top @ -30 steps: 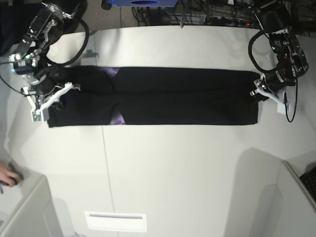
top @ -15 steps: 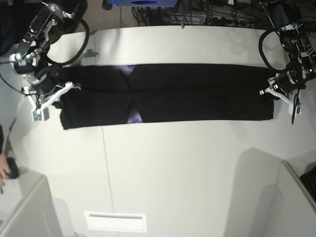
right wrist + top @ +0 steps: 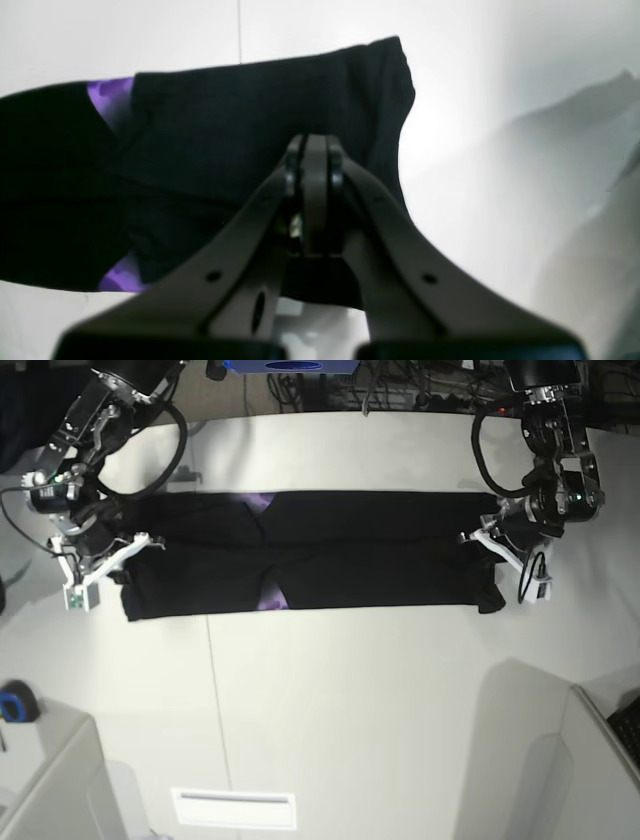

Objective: Fold the T-shirt properly
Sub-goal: 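Grasp the strip end with the left gripper and fold it toward the middle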

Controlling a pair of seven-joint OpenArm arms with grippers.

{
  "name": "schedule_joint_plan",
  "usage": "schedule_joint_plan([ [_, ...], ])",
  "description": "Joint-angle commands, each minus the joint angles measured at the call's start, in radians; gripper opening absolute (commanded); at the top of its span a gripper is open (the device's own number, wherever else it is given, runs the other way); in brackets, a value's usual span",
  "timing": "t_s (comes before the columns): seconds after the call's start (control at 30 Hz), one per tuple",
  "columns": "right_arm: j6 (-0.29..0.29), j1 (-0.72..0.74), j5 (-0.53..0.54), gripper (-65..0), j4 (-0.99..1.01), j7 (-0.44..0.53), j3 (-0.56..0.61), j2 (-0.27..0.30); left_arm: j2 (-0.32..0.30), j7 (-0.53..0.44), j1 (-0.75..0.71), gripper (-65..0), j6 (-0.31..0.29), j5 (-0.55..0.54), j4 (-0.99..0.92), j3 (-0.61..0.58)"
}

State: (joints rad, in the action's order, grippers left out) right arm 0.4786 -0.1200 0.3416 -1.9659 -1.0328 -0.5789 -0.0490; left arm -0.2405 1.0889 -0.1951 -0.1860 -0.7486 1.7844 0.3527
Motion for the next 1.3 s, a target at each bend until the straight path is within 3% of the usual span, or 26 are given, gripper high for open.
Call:
schedule_joint_plan([
  [0.0,-0.007,0.009,0.006,-65.0,-0.016,0.022,-0.016,0.010,0.003,-0.017,0.013,-65.0,-0.008,-0.024,0.033,-0.013],
  [0.3,-0.007,0.007,0.006,-65.0,-0.016,0.021,-0.059,0.008,0.048,-0.017,0.046,-65.0,-0.005,-0.024,0.032,-0.179],
  [0.47,-0.007,0.007,0.006,-65.0,-0.016,0.021,-0.059,0.008,0.076,-0.020,0.082,-65.0,0.069,-0.025,0.028,-0.257],
  [0.7,-0.007,0.013,0.006,-65.0,-0.016,-0.013,-0.059,0.008,0.138,-0.016,0.133,-65.0,0.070,-0.027,-0.033,-0.274],
  [1.0,-0.007,0.015,0.006,-65.0,-0.017,-0.008,-0.059,0.011,0.149,-0.022,0.156,-65.0,0.070,-0.025,-0.079,-0.363],
  [1.27,-0.007,0.016,0.006,-65.0,-0.017,-0.007,-0.059,0.011,0.203,-0.017,0.187,-65.0,0.070,-0.025,-0.116,-0.364],
])
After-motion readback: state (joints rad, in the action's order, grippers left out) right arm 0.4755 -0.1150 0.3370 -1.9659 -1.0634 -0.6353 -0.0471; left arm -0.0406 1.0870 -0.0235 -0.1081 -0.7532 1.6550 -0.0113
